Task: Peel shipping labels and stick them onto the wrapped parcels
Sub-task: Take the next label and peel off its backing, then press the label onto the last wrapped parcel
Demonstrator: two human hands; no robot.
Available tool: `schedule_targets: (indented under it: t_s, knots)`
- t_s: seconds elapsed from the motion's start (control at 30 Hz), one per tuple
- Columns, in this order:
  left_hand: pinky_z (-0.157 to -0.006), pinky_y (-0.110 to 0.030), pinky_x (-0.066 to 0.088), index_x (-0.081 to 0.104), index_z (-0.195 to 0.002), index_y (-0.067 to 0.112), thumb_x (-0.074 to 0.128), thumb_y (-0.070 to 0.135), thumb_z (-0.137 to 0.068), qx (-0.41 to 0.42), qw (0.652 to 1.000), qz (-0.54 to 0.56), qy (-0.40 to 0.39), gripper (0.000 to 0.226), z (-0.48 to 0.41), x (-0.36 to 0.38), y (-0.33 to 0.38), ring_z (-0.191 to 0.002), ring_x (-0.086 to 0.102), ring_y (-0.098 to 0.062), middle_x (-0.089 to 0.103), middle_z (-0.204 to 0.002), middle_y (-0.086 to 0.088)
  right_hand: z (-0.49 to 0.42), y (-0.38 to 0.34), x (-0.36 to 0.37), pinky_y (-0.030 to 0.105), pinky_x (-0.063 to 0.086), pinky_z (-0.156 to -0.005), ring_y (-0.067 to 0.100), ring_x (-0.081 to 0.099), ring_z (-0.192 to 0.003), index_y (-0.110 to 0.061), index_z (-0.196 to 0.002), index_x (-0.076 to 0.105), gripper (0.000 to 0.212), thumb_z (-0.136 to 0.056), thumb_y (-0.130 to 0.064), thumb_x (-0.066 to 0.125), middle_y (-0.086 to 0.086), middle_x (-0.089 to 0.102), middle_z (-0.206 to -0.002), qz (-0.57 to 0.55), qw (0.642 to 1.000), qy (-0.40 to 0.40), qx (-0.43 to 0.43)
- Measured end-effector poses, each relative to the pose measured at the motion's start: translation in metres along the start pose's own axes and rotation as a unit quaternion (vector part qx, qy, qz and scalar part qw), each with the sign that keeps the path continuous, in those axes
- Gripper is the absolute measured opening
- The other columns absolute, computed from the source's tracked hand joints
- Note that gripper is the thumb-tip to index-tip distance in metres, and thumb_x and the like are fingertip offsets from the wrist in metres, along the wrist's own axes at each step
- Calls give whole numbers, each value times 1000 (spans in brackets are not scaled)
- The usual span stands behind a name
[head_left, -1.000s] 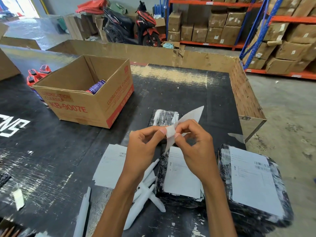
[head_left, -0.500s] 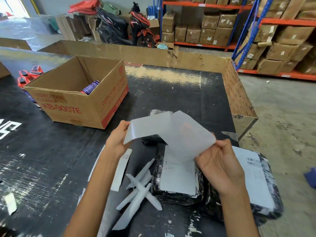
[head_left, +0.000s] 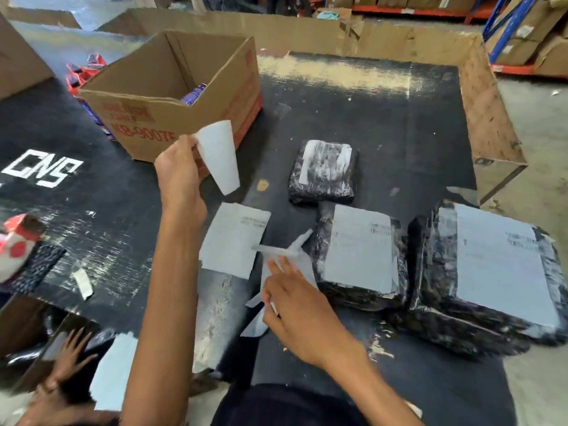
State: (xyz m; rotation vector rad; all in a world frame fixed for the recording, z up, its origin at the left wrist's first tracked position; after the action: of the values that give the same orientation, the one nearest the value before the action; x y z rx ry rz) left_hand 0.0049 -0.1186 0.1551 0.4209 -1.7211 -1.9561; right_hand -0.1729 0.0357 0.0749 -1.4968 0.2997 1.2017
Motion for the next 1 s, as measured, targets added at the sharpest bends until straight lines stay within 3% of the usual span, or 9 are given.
schedule_targets:
  t_s: [0.13, 0.23, 0.37, 0.47, 0.57, 0.67, 0.77, 0.87, 1.0]
  knots:
    - [-54, -20, 42, 62, -83, 15, 52, 21, -96, 5, 1000, -5, -21, 17, 24, -12, -1, -61, 54, -6, 60, -72, 2, -10, 11, 13, 27, 10, -124, 17, -1, -158, -11, -151, 39, 45, -106, -17, 42, 4, 7, -171, 0, 999, -36, 27]
    - [-61, -27, 40, 69, -84, 15, 52, 18, -95, 8, 998, -10, -54, 21, 36, -12, -7, -79, 53, -16, 62, -87, -8, -2, 7, -10, 23, 25, -118, 15, 26, -153, -17, -143, 53, 39, -107, -24, 42, -3, 27, -167, -9, 1000, 19, 13]
    - [-63, -30, 41, 72, -93, 3, 50, 13, -95, 30, 995, -10, -93, 24, 49, -4, -15, -80, 53, -21, 65, -89, -11, 12, 5, -43, 32, 54, -88, 8, 63, -116, -32, -126, 67, 33, -99, -40, 50, -17, 64, -134, 14, 987, 160, 32]
    - [-59, -22, 42, 68, -89, 0, 50, 9, -96, 68, 990, -6, -122, 21, 59, 7, -12, -68, 52, -13, 62, -78, -4, 15, 20, -72, 26, 55, -69, 0, 68, -78, -36, -111, 73, 20, -95, -37, 60, -23, 75, -94, -75, 958, 266, 78]
    - [-57, -18, 43, 62, -81, 5, 48, 6, -99, 114, 981, -10, -158, 23, 70, 20, -6, -61, 50, -7, 60, -72, 1, 8, 35, -101, 19, 51, -61, 5, 72, -66, -27, -97, 77, 17, -99, -28, 60, -16, 78, -83, -228, 919, 302, 111]
    - [-67, -26, 44, 63, -82, 5, 51, 5, -100, 184, 955, -46, -230, 22, 84, 34, -3, -69, 51, -11, 60, -76, -1, -4, 41, -126, 29, 55, -64, 27, 76, -72, -15, -98, 76, 38, -101, -43, 51, -2, 81, -87, -410, 851, 289, 154]
    - [-78, -27, 51, 69, -87, 11, 58, 7, -99, 226, 906, -106, -343, 16, 102, 51, -8, -80, 63, -10, 70, -84, 3, -18, 49, -146, 35, 59, -73, 23, 78, -74, -7, -97, 76, 54, -94, -57, 57, 8, 81, -84, -454, 822, 294, 177]
    - [-91, -29, 52, 72, -103, 17, 70, 12, -93, 269, 856, -192, -397, 11, 110, 62, -16, -104, 66, -11, 74, -104, 6, -28, 63, -161, 28, 62, -62, 20, 76, -76, 4, -100, 73, 39, -91, -34, 72, 27, 75, -91, -422, 818, 352, 171]
    - [-108, -25, 40, 47, -142, 32, 86, 29, -79, 256, 829, -252, -430, 74, 108, 62, -35, -133, 48, -11, 53, -139, 12, -37, 78, -176, 30, 64, -70, 7, 77, -85, -20, -106, 76, 13, -96, -19, 67, -9, 80, -94, -419, 802, 395, 160]
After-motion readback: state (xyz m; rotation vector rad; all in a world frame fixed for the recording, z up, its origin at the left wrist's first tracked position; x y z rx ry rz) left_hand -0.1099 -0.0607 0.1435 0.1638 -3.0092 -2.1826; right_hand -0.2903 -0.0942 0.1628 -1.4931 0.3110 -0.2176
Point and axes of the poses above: each hand's wrist, its own z-axis away from the middle knuckle, its own x-axis out of the palm, y = z × x, the point moved 5 cm from there along -z, towards the middle knuckle
